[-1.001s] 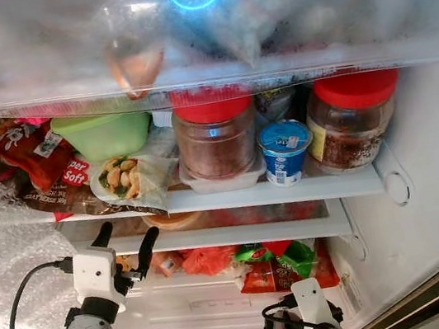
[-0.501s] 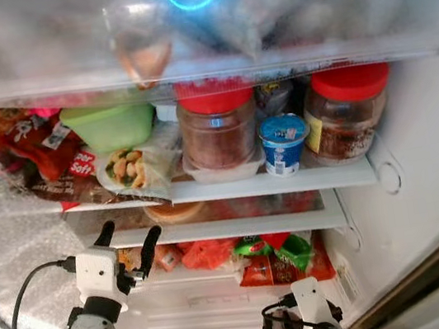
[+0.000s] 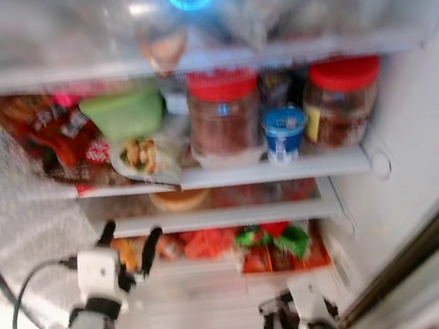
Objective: Restocking fridge
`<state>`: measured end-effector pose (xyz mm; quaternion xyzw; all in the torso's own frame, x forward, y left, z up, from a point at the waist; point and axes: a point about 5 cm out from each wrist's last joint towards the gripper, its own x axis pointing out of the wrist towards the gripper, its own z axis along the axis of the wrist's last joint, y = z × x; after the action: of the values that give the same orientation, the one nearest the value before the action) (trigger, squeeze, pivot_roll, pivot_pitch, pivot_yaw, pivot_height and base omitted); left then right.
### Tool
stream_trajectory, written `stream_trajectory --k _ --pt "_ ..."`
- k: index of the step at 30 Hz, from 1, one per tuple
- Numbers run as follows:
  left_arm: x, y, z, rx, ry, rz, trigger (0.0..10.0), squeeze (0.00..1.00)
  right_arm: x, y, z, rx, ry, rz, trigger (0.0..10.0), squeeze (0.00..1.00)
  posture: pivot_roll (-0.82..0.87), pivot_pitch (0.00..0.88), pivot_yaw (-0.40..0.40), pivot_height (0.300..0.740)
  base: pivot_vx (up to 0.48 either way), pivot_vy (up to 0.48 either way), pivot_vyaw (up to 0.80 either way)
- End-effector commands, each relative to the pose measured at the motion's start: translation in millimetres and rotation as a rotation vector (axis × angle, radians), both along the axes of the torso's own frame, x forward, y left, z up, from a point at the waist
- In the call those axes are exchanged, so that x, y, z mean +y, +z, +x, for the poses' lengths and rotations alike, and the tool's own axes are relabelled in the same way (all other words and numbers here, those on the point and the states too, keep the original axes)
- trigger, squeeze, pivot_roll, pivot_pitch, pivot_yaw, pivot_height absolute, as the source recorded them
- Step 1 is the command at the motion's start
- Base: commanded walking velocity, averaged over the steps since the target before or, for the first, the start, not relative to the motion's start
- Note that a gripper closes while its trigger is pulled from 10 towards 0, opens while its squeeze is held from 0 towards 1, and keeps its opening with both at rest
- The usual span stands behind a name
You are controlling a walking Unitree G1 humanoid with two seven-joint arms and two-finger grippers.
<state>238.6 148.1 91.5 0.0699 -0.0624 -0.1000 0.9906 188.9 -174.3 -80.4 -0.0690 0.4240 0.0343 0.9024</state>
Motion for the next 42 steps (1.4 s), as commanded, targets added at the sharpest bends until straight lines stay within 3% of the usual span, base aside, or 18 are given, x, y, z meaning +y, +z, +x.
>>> stream_trajectory --k 1,30,42 --pt "-1.9 -1.2 -0.6 0.007 -0.002 0.003 10.0 0.00 2.5 -11.4 -21.5 0.091 -0.009 0.018 10.0 0.00 0.00 0.079 0.009 0.622 -0.259 0.000 0.00" --pt "0.5 -3.1 -1.3 0.019 0.015 -0.005 10.0 0.00 1.2 -12.4 -23.9 0.101 -0.019 0.017 10.0 0.00 0.00 0.085 0.009 0.622 -0.285 0.000 0.00" --pt "1.9 -5.8 -1.6 0.036 0.034 -0.003 10.0 0.00 0.8 -13.3 -25.9 0.108 -0.017 0.017 10.0 0.00 0.00 0.083 0.009 0.622 0.000 0.000 0.00"
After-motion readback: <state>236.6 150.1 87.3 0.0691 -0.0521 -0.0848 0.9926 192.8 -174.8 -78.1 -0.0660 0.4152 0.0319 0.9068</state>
